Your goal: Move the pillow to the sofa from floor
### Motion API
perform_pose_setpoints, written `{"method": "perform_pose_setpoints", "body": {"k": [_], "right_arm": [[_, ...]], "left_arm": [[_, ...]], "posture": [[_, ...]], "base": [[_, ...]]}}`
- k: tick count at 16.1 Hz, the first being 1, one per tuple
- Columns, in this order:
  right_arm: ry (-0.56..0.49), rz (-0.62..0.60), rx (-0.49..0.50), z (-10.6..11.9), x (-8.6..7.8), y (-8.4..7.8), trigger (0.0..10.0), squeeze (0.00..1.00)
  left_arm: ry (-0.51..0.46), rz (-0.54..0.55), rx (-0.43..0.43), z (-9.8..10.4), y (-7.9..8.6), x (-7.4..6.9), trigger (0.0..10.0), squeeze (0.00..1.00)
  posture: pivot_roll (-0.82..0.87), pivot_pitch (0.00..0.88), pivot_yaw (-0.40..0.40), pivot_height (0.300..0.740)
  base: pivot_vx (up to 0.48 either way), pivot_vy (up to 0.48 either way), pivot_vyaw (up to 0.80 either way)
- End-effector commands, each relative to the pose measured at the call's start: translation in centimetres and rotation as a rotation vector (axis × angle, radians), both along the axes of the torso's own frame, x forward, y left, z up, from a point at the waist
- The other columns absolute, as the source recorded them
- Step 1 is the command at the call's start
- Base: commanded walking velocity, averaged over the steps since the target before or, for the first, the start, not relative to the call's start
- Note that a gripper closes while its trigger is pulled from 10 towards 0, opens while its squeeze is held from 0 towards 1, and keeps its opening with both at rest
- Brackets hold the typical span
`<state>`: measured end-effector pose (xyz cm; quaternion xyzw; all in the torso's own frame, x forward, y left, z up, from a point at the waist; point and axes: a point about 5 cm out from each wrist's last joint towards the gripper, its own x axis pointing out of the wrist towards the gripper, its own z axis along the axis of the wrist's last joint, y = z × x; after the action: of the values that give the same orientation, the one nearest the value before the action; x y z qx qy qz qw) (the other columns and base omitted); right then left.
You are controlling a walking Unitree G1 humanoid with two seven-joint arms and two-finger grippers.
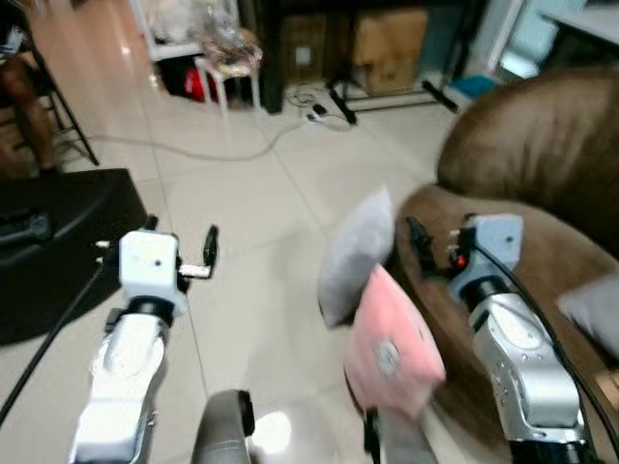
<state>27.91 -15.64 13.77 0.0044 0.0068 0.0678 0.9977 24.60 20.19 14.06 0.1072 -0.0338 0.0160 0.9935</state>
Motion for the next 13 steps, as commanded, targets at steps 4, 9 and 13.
{"method": "perform_pose_setpoints", "body": {"k": [4, 9, 13], "right_arm": [[-0.001, 0.015, 0.01, 0.17, -0.09, 0.19, 10.0, 1.0], [0.036, 0.018, 0.009, -0.3, -0.37, 0.41, 10.0, 0.0], [0.039, 0.028, 0.029, -0.28, -0.51, 0.37, 10.0, 0.0]], "left_arm": [[0.002, -0.005, -0.009, 0.07, -0.16, 0.15, 10.0, 1.0], [0.01, 0.002, -0.01, -0.11, -0.2, 0.28, 10.0, 0.85], [0.027, -0.018, 0.01, -0.39, -0.54, 0.11, 10.0, 0.78]], "posture": [[-0.07, 0.0, -0.016, 0.596], [-0.08, 0.0, -0.005, 0.586], [-0.08, 0.0, -0.006, 0.546]], "base": [[0.29, 0.0, 0.0], [0.0, 0.0, 0.0], [0.0, 0.0, 0.0]]}}
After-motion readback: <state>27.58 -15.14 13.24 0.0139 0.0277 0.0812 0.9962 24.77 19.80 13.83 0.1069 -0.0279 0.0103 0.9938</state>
